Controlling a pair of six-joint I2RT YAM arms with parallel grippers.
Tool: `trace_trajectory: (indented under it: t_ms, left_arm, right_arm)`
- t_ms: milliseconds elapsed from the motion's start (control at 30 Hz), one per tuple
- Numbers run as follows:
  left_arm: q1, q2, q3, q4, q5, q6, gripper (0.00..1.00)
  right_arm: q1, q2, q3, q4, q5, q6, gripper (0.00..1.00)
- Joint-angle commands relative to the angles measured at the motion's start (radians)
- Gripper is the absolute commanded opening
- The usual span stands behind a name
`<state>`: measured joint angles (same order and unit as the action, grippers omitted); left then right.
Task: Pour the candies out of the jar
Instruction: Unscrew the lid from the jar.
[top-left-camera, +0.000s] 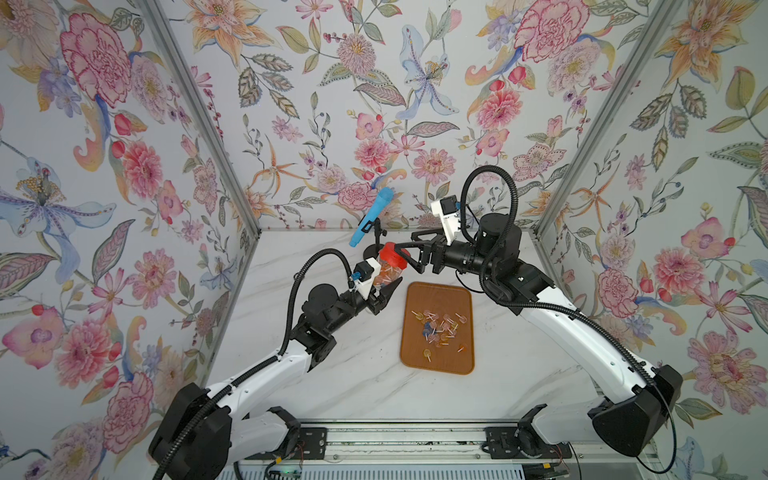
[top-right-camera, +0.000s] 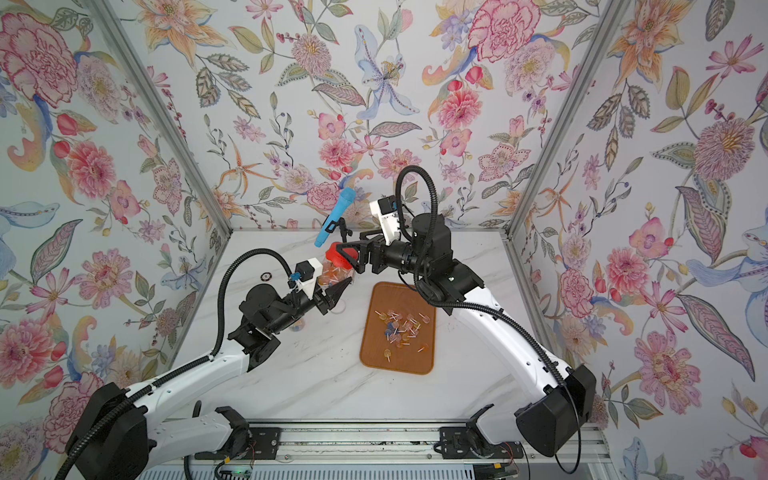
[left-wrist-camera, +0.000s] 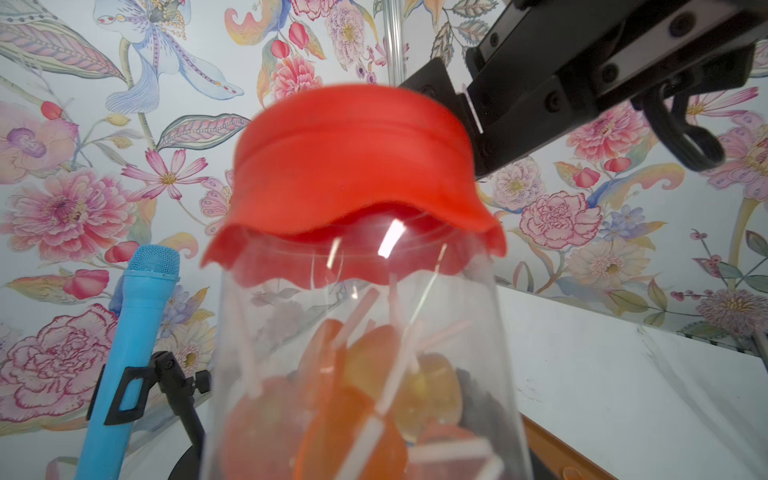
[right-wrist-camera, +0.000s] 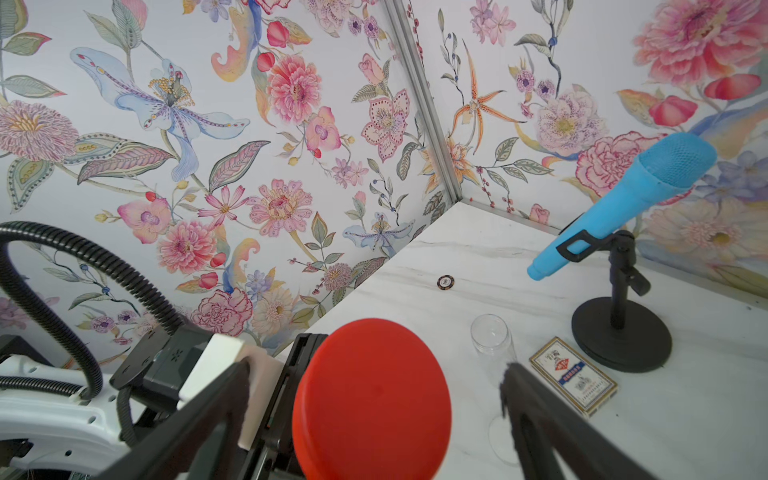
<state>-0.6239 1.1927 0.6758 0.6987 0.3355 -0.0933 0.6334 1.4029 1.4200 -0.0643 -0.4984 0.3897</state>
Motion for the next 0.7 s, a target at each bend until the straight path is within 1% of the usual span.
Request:
trace_trajectory:
  t_ms: [0, 233, 333, 400, 433, 500, 600, 633, 667]
  left_arm:
    - [-0.022, -0.019, -0.007, -0.003, -0.108, 0.070, 0.00]
    - [-0.042, -0.022, -0.010, -0.017, -0.154, 0.111, 0.00]
    - [-0.043, -0.028, -0.013, -0.017, -0.161, 0.116, 0.00]
    - [-0.043, -0.032, -0.018, -0.012, -0.166, 0.116, 0.00]
    - [-0.043, -0.034, -0.020, -0.007, -0.168, 0.113, 0.00]
    - [-0.043, -0.037, -0.024, -0.001, -0.159, 0.106, 0.00]
    - [-0.042, -0.047, -0.027, 0.017, -0.110, 0.091, 0.00]
    - [-0.040, -0.051, -0.024, 0.023, -0.070, 0.084, 0.00]
    - [-0.034, -0.054, -0.020, 0.031, -0.008, 0.071, 0.00]
  right_arm:
    - [0.038, 0.048, 0.039, -0.029, 0.072, 0.072, 0.94]
    - [0.062, 0.118, 0.080, -0.045, 0.103, 0.113, 0.85]
    - [0.061, 0.129, 0.079, -0.026, 0.092, 0.130, 0.71]
    - [0.061, 0.133, 0.086, -0.025, 0.077, 0.128, 0.64]
    - [0.061, 0.133, 0.086, -0.023, 0.067, 0.124, 0.60]
    - [0.061, 0.130, 0.083, -0.015, 0.045, 0.110, 0.56]
    - [0.049, 0.118, 0.067, 0.031, -0.051, 0.074, 0.52]
    - [0.039, 0.114, 0.062, 0.053, -0.103, 0.055, 0.49]
    - [0.028, 0.109, 0.057, 0.079, -0.181, 0.034, 0.48]
